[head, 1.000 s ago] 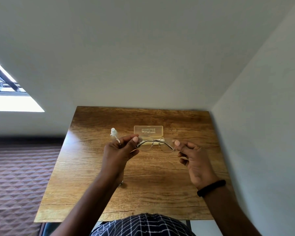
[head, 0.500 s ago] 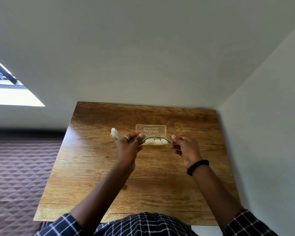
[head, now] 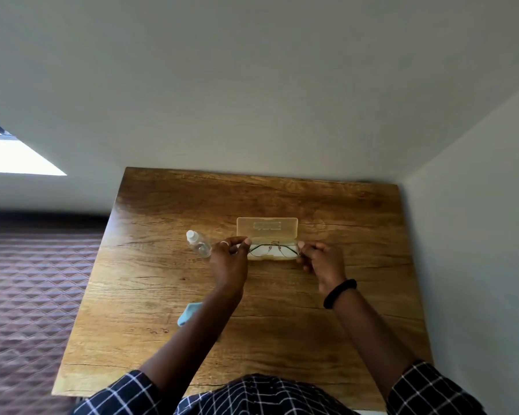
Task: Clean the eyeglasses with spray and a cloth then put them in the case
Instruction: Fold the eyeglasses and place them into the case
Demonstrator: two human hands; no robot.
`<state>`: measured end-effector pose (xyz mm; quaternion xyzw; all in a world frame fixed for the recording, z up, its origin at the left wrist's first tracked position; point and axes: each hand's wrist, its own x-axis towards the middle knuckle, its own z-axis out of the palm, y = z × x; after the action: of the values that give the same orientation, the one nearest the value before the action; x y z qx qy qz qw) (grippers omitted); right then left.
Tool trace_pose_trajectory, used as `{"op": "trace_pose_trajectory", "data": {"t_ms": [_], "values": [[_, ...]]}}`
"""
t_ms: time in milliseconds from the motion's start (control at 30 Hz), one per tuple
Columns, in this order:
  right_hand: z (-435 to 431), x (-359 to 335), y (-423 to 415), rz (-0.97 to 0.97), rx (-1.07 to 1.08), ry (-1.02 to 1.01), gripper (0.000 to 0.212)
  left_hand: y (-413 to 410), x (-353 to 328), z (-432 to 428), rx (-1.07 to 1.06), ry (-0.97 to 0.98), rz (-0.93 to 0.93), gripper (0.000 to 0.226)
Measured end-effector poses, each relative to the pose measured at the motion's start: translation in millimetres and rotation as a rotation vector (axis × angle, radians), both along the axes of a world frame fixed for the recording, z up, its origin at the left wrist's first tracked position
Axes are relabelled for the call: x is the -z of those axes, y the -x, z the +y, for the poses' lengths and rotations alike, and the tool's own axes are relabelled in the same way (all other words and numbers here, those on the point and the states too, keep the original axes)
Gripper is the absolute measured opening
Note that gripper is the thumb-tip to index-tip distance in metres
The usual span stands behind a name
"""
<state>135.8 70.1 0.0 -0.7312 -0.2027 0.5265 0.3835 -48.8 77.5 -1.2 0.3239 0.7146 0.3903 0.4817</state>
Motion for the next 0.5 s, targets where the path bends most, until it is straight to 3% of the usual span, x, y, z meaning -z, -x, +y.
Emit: {"op": "trace_pose_trajectory", "data": {"t_ms": [333, 500], "values": [[-3.9, 8.6, 1.2, -0.048, 0.011, -0.021, 0.002, 1.4, 8.8, -4.7, -0.008, 0.043, -0.014, 0.01], [-15.9, 11.7, 4.6, -0.099, 0.024, -0.035, 0.008, 3.5, 10.7, -13.6, 0.001, 0.057, -0.032, 0.009]]}}
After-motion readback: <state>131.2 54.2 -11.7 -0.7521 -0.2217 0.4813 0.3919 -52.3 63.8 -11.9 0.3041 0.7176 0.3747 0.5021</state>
